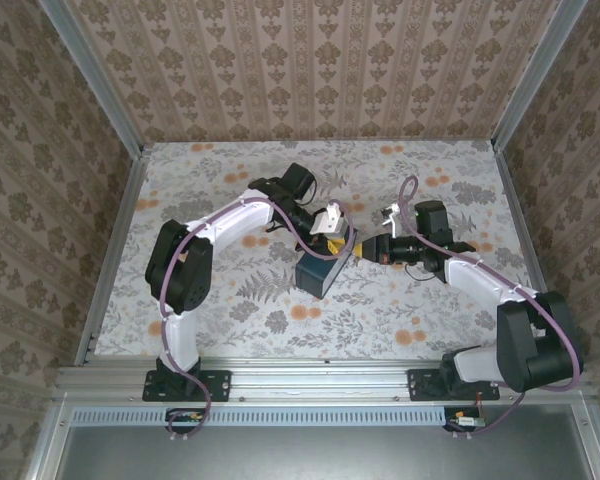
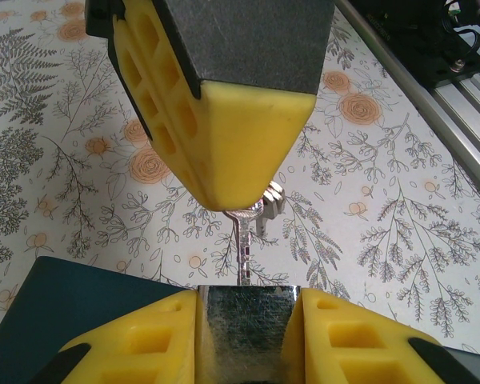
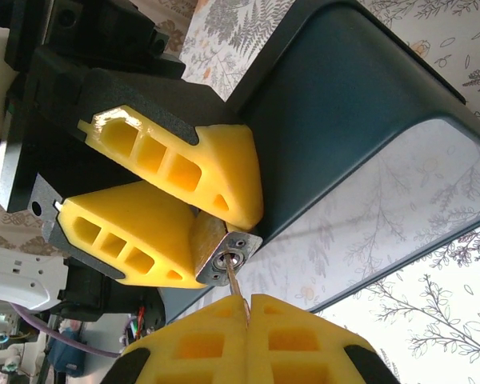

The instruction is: Unlock a padlock with a key

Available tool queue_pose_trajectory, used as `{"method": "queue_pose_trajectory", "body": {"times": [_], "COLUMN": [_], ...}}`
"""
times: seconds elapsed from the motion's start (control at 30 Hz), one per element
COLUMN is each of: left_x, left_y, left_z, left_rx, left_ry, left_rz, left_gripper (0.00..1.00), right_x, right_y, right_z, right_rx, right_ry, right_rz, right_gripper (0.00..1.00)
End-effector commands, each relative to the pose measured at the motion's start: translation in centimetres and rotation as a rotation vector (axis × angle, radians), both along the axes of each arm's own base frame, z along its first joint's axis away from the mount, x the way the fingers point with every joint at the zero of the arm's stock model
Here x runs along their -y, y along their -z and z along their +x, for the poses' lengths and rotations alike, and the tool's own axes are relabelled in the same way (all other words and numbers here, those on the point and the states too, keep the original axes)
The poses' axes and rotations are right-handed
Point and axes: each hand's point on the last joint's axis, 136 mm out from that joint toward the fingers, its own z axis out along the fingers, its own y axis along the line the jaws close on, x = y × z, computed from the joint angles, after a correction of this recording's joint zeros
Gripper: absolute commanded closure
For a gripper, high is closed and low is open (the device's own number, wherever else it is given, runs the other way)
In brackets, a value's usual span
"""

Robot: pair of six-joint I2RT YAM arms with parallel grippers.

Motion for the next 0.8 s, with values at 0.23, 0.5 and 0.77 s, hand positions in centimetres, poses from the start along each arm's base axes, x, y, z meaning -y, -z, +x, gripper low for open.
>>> {"method": "queue_pose_trajectory", "body": {"times": [0.23,0.5,0.77], "left_x": [-0.79,-0.80,-0.85], "left_y": [-0.07,-0.13,-0.24], "left_z": [-0.46,-0.35,-0.45], "left_rx": [-0.023,-0.029,-0.030], "left_ry": [-0.005,-0.009,-0.007], "left_rz": [0.024,0.021,0.015], "left_gripper": [0.74,0.75,0.75], "right_x": [-0.47,-0.99,-1.15], "right_y": [-0.38,-0.25,-0.42], "right_z": [-0.46,-0.71,-0.59], "right_rx": [0.010,0.005,0.011], "right_ry": [-0.041,-0.064,-0.059], "right_rz": [0.014,0.012,0.019], "right_gripper": [1.00,1.00,1.00]}}
